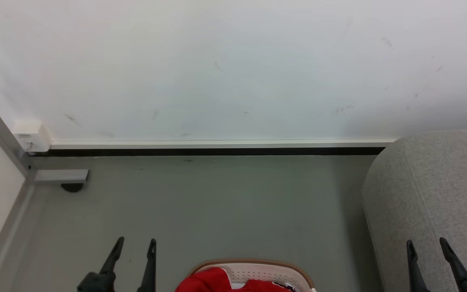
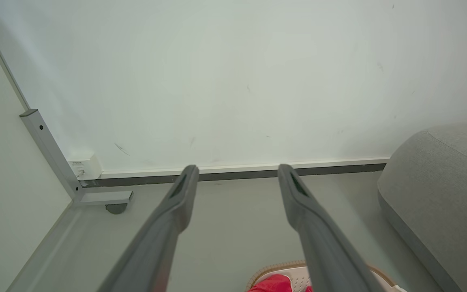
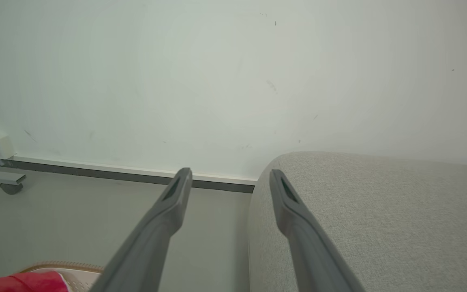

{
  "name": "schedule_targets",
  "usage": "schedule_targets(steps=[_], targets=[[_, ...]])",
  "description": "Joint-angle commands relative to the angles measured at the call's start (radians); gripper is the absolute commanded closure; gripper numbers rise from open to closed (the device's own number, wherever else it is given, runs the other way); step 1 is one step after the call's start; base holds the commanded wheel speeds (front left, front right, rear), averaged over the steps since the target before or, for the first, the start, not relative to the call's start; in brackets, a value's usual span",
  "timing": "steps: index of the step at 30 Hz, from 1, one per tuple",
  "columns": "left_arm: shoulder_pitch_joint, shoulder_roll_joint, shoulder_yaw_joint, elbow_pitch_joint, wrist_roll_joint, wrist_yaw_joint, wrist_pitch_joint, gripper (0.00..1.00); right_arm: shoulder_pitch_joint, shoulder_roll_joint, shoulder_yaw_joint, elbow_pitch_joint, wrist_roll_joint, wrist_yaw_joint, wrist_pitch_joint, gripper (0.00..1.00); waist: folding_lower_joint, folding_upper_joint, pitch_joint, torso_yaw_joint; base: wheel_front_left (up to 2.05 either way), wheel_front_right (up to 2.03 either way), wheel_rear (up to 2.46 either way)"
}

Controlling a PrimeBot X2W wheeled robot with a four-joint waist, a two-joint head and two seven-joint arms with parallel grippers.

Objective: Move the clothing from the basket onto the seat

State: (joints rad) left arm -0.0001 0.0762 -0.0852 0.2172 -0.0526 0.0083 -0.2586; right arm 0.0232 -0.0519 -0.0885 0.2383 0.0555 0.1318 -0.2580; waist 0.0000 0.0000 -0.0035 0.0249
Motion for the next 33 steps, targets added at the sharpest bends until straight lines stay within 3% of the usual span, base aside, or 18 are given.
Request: schedule_targets(steps=[1,12,21,26,33], targets=[[0.009,0.001,0.0,0.001,0.032,-0.002,-0.008,0.0,0.01,0.005,-0.005,0.004,-0.023,-0.002,-0.008,0.0,0.0,0.0,0.001,0.0,0.0,0.0,0.0],[-0.004,-0.004,-0.01,0.008,0.036,-0.018,-0.007,0.0,-0.019,0.003,0.003,-0.006,-0.008,-0.002,-0.006,0.0,0.0,0.0,0.029,-0.02,0.0,0.0,0.0],[-0.136,0.001,-0.121,0.097,0.084,-0.086,-0.006,0.0,-0.089,0.003,0.01,-0.049,0.009,-0.002,-0.006,0.0,0.0,0.0,0.177,-0.056,0.0,0.0,0.0],[-0.214,0.0,-0.196,0.176,0.101,-0.11,-0.006,0.0,-0.137,0.003,0.016,-0.07,0.018,-0.002,-0.006,0.0,0.0,0.0,0.268,-0.073,0.0,0.0,0.0],[-0.392,0.007,-0.319,0.419,0.144,-0.133,-0.002,0.0,-0.239,0.003,0.037,-0.117,0.041,-0.002,-0.006,0.0,0.0,0.0,0.448,-0.115,0.0,0.0,0.0]])
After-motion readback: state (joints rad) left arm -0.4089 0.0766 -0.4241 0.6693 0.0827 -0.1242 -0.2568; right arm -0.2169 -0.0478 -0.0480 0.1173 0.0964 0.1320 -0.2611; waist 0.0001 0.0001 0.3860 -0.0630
